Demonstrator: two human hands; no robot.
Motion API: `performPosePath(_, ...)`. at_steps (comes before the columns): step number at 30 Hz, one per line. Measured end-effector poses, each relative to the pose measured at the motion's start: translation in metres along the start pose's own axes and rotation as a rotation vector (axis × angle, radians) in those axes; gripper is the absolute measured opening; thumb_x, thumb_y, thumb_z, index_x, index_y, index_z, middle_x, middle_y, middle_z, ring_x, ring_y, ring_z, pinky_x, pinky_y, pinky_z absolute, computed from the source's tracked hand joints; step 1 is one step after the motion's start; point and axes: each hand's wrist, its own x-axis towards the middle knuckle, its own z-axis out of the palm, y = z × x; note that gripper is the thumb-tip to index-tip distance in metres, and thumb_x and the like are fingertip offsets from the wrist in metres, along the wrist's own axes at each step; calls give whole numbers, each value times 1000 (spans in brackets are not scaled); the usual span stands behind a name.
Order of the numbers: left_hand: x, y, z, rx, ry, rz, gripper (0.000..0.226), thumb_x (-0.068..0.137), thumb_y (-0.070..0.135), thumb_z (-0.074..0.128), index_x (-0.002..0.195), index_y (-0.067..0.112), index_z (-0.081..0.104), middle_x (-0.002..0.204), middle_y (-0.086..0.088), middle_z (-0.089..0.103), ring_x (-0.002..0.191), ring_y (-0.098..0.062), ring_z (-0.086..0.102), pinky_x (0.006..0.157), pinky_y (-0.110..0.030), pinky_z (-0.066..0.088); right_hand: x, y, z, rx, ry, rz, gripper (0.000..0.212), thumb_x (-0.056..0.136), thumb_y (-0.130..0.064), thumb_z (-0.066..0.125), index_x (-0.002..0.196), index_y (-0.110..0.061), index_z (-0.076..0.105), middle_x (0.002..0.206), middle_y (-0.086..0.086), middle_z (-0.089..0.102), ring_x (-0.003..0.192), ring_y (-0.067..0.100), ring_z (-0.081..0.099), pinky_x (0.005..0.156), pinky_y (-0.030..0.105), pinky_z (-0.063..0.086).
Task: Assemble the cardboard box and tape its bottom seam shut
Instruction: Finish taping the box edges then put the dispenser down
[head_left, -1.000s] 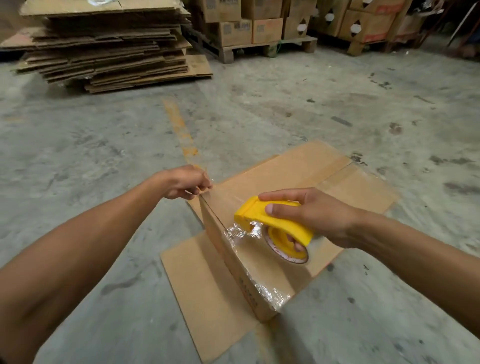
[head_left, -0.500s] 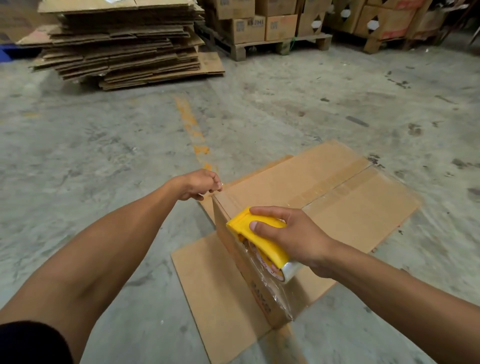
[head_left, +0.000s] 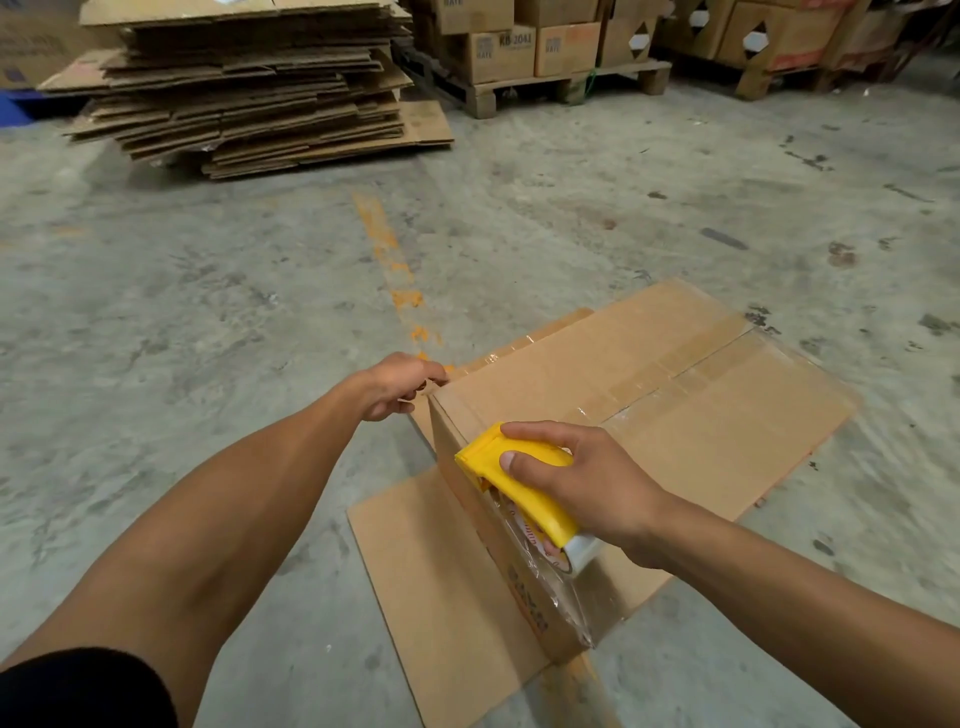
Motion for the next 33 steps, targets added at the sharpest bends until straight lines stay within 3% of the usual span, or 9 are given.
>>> performPosePath(6,1,-6,2,-69,-54,59,22,90,40,64,77,21,62,81,2,49,74,-15,45,69,-30,41,3,2,-2,0,-4,10,28,88,-23,72,116,-27,69,92,16,66,40,19,56,45,28,49)
performPosePath(11,-1,-6,4,-81,-39,101,25,90,36,67,72,20,57,68,2,53,61,-11,48,63,-26,39,1,-1,-1,3,1,20,27,88,-23,72,114,-28,70,97,21,69,51,26,59,48,34,54)
performPosePath(16,-1,-14,-1,-169,18,86,27,85,33,73,104,17,61,69,0,55,58,-11,48,64,-29,43,2,0,0,10,-1,13,27,88,-23,72,115,-27,69,87,18,67,40,23,55,46,31,51)
performPosePath(19,-3,-17,-6,-142,103,123,30,94,35,61,115,14,57,76,-1,61,64,-13,55,64,-28,44,3,2,-1,-15,2,9,29,88,-25,72,116,-28,69,75,15,67,37,24,53,48,31,49)
performPosePath(22,-10,-20,-9,-25,345,356,32,102,32,44,116,11,63,93,1,68,82,-13,63,78,-29,50,3,2,-2,-9,-5,7,26,89,-24,71,114,-28,68,69,16,67,36,26,51,45,30,48)
performPosePath(24,-27,-20,-6,66,471,607,32,102,26,42,112,12,69,100,3,71,92,-8,66,87,-20,49,1,1,-2,-12,-2,2,25,89,-23,71,113,-28,69,71,16,68,38,27,52,43,31,50)
performPosePath(26,-45,-21,1,229,487,876,31,101,19,44,113,8,71,108,3,71,102,-5,64,90,-11,45,1,1,-2,-23,11,-7,25,89,-23,71,113,-28,69,73,13,69,45,29,55,44,32,52)
performPosePath(28,-52,-31,11,412,396,1052,34,100,19,44,119,5,68,118,0,68,112,-6,60,99,-13,41,2,2,-2,-45,26,-10,24,89,-24,71,113,-28,69,74,10,70,48,27,57,46,31,51)
performPosePath(33,-47,-50,19,437,236,958,40,100,25,41,129,7,62,133,-1,60,126,-9,53,108,-19,37,5,3,1,-97,63,-25,27,87,-28,72,114,-29,70,93,6,71,52,16,59,49,29,53)
